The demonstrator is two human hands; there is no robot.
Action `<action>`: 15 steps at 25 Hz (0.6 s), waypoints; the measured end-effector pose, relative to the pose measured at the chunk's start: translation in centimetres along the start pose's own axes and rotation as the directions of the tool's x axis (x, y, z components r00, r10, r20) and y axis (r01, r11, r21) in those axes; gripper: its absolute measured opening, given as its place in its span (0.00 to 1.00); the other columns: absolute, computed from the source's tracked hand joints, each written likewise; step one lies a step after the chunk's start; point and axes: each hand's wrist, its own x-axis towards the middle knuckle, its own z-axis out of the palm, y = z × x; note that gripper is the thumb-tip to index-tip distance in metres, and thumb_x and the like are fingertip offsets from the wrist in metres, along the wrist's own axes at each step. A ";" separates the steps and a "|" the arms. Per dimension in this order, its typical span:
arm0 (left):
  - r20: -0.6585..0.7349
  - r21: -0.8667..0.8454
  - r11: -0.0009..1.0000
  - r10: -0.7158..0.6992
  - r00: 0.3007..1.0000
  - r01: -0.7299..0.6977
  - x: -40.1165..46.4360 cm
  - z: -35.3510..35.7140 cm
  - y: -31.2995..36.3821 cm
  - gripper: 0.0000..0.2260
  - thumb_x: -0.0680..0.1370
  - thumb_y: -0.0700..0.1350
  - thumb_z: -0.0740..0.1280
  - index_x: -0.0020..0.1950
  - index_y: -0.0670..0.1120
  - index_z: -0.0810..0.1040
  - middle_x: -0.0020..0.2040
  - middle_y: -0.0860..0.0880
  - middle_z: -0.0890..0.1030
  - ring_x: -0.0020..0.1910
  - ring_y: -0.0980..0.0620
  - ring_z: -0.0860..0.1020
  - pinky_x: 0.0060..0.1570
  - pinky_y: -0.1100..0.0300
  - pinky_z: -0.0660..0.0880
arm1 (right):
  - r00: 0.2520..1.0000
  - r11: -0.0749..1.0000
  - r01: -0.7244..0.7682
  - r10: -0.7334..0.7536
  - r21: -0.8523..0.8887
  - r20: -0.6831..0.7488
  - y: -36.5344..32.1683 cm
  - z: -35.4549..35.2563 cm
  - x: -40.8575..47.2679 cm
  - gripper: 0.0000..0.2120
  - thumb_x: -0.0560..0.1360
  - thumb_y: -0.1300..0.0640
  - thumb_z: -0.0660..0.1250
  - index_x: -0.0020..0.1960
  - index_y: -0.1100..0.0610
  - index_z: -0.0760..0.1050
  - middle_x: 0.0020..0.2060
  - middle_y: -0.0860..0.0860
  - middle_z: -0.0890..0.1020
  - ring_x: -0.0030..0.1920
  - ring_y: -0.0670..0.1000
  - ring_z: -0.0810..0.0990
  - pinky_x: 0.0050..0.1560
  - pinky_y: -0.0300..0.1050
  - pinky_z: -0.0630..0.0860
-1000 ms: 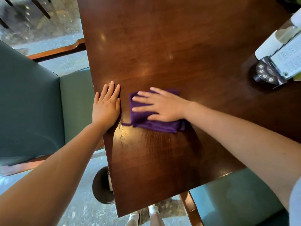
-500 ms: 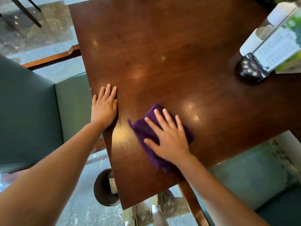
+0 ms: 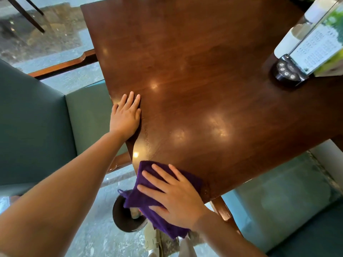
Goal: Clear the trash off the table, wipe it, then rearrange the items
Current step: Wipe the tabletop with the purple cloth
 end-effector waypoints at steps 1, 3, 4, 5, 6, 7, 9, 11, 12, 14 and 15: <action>0.012 0.028 0.999 0.032 0.999 -0.033 0.1 -0.2 -0.6 0.22 0.83 0.50 0.47 0.76 0.50 0.51 0.78 0.48 0.51 0.76 0.47 0.48 0.72 0.48 0.48 | 0.992 0.993 0.119 -0.119 0.011 0.039 0.5 -0.3 -0.2 0.24 0.78 0.44 0.53 0.73 0.45 0.58 0.75 0.46 0.60 0.76 0.51 0.49 0.73 0.58 0.44; 0.050 0.061 0.993 0.100 0.994 -0.103 0.3 -0.5 -1.6 0.22 0.82 0.50 0.48 0.76 0.51 0.50 0.78 0.48 0.51 0.76 0.47 0.48 0.72 0.49 0.49 | 0.948 0.949 0.305 -0.311 0.077 0.075 1.5 -1.0 -0.5 0.23 0.79 0.46 0.54 0.72 0.48 0.61 0.74 0.46 0.62 0.76 0.48 0.48 0.74 0.54 0.44; 0.064 0.058 0.990 0.124 0.990 -0.128 0.3 -0.6 -2.0 0.22 0.82 0.50 0.48 0.76 0.51 0.50 0.78 0.48 0.51 0.76 0.47 0.48 0.72 0.48 0.49 | 0.941 0.936 0.328 -0.336 0.126 0.046 1.8 -1.1 -0.7 0.22 0.79 0.48 0.55 0.71 0.50 0.64 0.73 0.46 0.64 0.75 0.47 0.50 0.75 0.53 0.47; 0.070 0.046 0.989 0.140 0.988 -0.144 0.4 -0.6 -2.2 0.22 0.82 0.49 0.49 0.76 0.51 0.51 0.78 0.47 0.51 0.76 0.46 0.48 0.72 0.48 0.49 | 0.961 0.942 0.278 -0.275 0.191 -0.040 1.8 -0.8 -0.8 0.21 0.78 0.49 0.56 0.70 0.51 0.66 0.71 0.45 0.66 0.74 0.45 0.55 0.74 0.51 0.52; 0.070 0.032 0.987 0.153 0.986 -0.155 0.5 -0.6 -2.3 0.21 0.82 0.49 0.49 0.76 0.51 0.51 0.78 0.47 0.51 0.76 0.46 0.48 0.72 0.48 0.49 | 0.980 0.943 0.151 -0.104 0.296 -0.169 1.5 -0.5 -0.7 0.21 0.77 0.50 0.57 0.69 0.52 0.68 0.69 0.45 0.69 0.72 0.43 0.60 0.73 0.51 0.58; 0.066 0.020 0.986 0.167 0.984 -0.168 0.6 -0.6 -2.5 0.21 0.82 0.48 0.49 0.76 0.50 0.51 0.78 0.47 0.51 0.76 0.46 0.48 0.72 0.48 0.49 | 0.943 0.880 -0.025 0.179 0.475 -0.282 1.2 -0.4 -0.2 0.21 0.76 0.51 0.58 0.68 0.52 0.69 0.67 0.45 0.71 0.70 0.43 0.64 0.71 0.50 0.62; 0.059 0.008 0.979 0.200 0.978 -0.201 0.7 -0.5 -3.0 0.21 0.82 0.47 0.50 0.76 0.50 0.52 0.77 0.46 0.52 0.76 0.46 0.49 0.72 0.49 0.50 | 0.676 0.606 -0.258 0.669 0.752 -0.308 1.0 -1.2 2.8 0.21 0.77 0.49 0.56 0.69 0.52 0.67 0.65 0.48 0.74 0.67 0.48 0.70 0.67 0.48 0.66; 0.062 -0.013 0.972 0.236 0.970 -0.236 0.8 -0.6 -3.5 0.21 0.82 0.46 0.51 0.76 0.49 0.53 0.77 0.46 0.53 0.76 0.45 0.50 0.71 0.49 0.50 | 0.589 0.603 -0.388 0.744 0.697 -0.316 2.8 -2.6 7.8 0.23 0.78 0.49 0.55 0.70 0.56 0.65 0.67 0.54 0.73 0.68 0.54 0.69 0.67 0.48 0.64; 0.063 -0.033 0.969 0.248 0.967 -0.246 0.8 -0.6 -3.7 0.21 0.82 0.45 0.52 0.75 0.48 0.54 0.77 0.45 0.53 0.76 0.45 0.50 0.71 0.49 0.51 | 0.674 0.702 -0.440 0.670 0.560 -0.310 4.3 -3.1 10.6 0.23 0.78 0.50 0.54 0.71 0.57 0.64 0.69 0.55 0.70 0.70 0.54 0.66 0.69 0.49 0.61; 0.054 -0.100 0.961 0.263 0.963 -0.257 0.8 -0.8 -3.7 0.23 0.80 0.44 0.53 0.75 0.47 0.55 0.77 0.44 0.55 0.76 0.45 0.51 0.71 0.49 0.52 | 0.843 0.870 -0.432 0.483 0.237 -0.237 6.4 -4.1 14.8 0.23 0.79 0.48 0.54 0.72 0.53 0.62 0.73 0.52 0.64 0.74 0.53 0.58 0.72 0.51 0.54; 0.055 -0.131 0.956 0.270 0.961 -0.262 0.8 -0.8 -3.8 0.24 0.78 0.43 0.54 0.75 0.47 0.56 0.76 0.44 0.55 0.76 0.44 0.51 0.71 0.49 0.52 | 0.890 0.914 -0.383 0.403 0.130 -0.214 7.1 -3.9 15.7 0.23 0.79 0.47 0.54 0.73 0.51 0.61 0.74 0.50 0.62 0.75 0.52 0.55 0.72 0.52 0.51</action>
